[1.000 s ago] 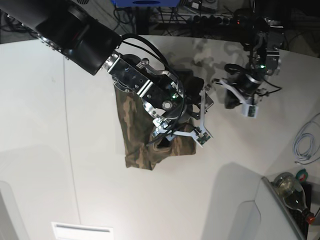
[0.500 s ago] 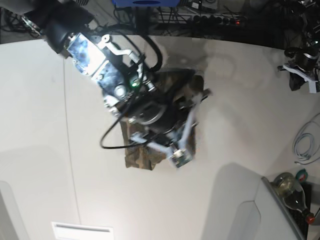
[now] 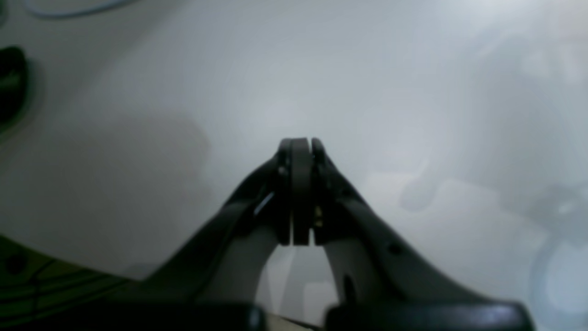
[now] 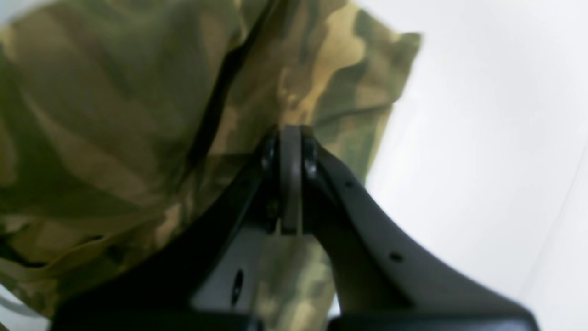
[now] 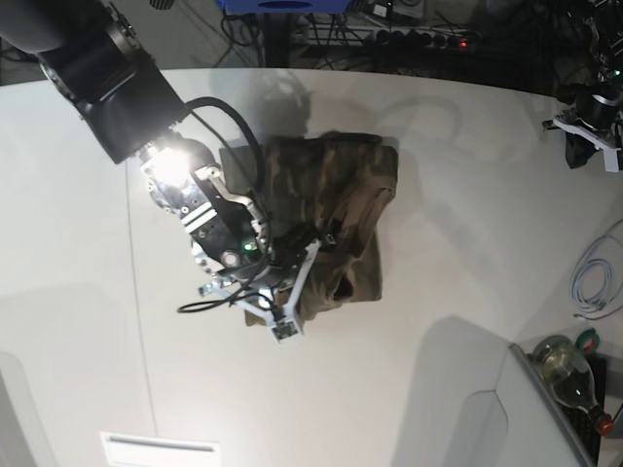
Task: Layout the t-shirt on the table in an organized manner, then fold the t-shirt properly
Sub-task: 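Lift and fold the shirt in half with both grippers toward the right gripper, then release the folded shirt and raise both grippers away from it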
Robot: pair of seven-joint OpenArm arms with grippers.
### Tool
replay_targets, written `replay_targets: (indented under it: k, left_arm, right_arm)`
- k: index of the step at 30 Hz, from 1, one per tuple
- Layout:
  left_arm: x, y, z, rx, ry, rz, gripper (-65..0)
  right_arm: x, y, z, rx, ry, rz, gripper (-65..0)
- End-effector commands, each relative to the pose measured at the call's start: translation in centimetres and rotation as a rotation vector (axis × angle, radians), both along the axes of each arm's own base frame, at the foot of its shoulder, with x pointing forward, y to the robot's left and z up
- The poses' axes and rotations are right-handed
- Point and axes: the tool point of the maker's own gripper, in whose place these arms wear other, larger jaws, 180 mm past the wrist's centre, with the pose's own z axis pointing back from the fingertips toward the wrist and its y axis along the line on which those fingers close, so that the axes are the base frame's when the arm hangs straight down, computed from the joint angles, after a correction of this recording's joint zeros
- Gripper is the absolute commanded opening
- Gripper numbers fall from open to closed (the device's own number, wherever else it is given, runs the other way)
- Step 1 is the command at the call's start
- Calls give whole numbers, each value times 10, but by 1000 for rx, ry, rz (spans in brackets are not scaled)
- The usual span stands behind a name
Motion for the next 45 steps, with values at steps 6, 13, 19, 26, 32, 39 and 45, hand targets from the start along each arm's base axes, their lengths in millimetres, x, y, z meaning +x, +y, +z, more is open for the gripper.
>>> replay_targets:
  k: [6,13,19,26,32,39,45]
  left_arm:
    - [8,5,13,20,-42,-7,-650]
    - [5,6,11,19,-32,-4,-650]
    - [11,-22,-2,-11,-4,-82,-650]
    - [21,-80,-25,-104,9,-164,-650]
    - [43,-158,-30,-193,-26,-291,-650]
    - [37,-183,-37,-225,-2,-346,-650]
    - [33,-191,-2,-169,-51,-419,-650]
  right_arm:
    - [12,67,22,57,-55,94,-650]
    - [-21,97,21,22,1,207,-650]
    - [-84,71,49,62,74,236,-650]
    - [-97,-5,26,153,117,-80,-650]
    - [-102,-42,-14,65,175,-142,-650]
    - [-103,-83,-48,9,250,-213,-650]
    - [-91,-80,-18,37,189,-200,-650]
